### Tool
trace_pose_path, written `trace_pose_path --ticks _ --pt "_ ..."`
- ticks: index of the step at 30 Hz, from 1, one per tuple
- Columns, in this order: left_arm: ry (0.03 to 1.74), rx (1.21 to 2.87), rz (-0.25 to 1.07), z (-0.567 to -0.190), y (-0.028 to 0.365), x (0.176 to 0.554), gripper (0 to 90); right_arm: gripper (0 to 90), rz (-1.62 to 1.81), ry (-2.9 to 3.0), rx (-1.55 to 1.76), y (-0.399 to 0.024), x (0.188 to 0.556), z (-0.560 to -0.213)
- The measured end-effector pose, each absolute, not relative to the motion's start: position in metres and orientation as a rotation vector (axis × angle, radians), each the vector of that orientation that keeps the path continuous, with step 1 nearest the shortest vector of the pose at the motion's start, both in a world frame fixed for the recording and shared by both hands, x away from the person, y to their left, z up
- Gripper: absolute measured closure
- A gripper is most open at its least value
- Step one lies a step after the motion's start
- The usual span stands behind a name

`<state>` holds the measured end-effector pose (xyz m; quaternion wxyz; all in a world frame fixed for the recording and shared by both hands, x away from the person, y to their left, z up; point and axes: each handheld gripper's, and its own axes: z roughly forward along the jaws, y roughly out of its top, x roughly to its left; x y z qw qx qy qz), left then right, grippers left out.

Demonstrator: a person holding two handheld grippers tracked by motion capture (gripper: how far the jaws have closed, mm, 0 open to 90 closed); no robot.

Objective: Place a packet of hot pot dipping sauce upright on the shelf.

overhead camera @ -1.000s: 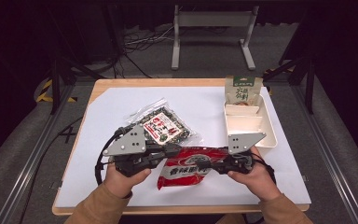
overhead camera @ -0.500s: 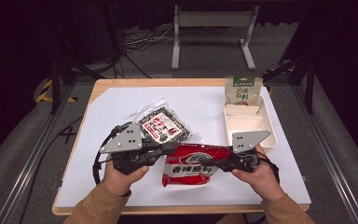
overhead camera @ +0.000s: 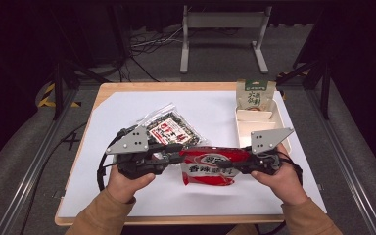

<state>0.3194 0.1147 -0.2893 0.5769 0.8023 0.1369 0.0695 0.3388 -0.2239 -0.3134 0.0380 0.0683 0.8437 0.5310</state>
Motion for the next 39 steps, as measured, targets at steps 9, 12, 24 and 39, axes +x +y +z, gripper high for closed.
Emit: trace_pose_path --ticks 9,12,24,39 --pt "0.355 1.877 0.185 -0.293 0.124 0.323 54.3 89.5 1.611 2.559 0.253 -0.240 0.350 -0.296" --pt "0.376 1.883 0.204 -0.297 0.128 0.326 51.5 89.5 1.604 2.548 0.270 -0.245 0.354 -0.290" --pt "0.484 1.906 0.265 -0.318 0.146 0.335 43.9 89.5 1.571 2.515 0.338 -0.258 0.368 -0.272" --pt "0.612 1.895 0.260 -0.357 0.179 0.351 40.7 89.4 1.508 2.451 0.366 -0.272 0.388 -0.253"
